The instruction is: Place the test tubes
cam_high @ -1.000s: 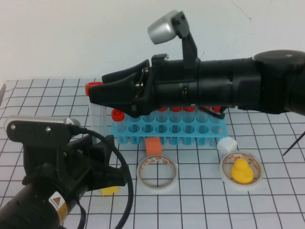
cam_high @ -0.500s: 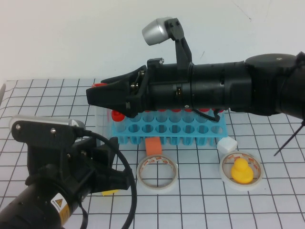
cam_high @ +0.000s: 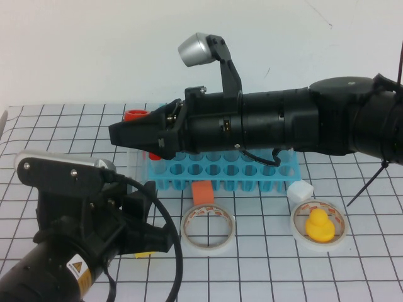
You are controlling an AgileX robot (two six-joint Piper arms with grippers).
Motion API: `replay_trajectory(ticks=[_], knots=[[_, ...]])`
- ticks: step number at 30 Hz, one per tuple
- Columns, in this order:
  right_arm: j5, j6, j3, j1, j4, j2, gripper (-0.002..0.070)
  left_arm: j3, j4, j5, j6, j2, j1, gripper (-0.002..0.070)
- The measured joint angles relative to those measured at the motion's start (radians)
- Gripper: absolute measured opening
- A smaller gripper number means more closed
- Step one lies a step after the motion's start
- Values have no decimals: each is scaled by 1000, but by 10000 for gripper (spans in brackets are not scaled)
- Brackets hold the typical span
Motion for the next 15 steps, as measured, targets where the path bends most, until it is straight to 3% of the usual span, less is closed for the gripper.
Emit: replay_trajectory(ticks=[10,15], knots=[[1,-7,0,0,0,0,266,0,0,7,38,0,0,223],[-6,-68,0,0,0,0,266,0,-11,7,109,-9,0,416]])
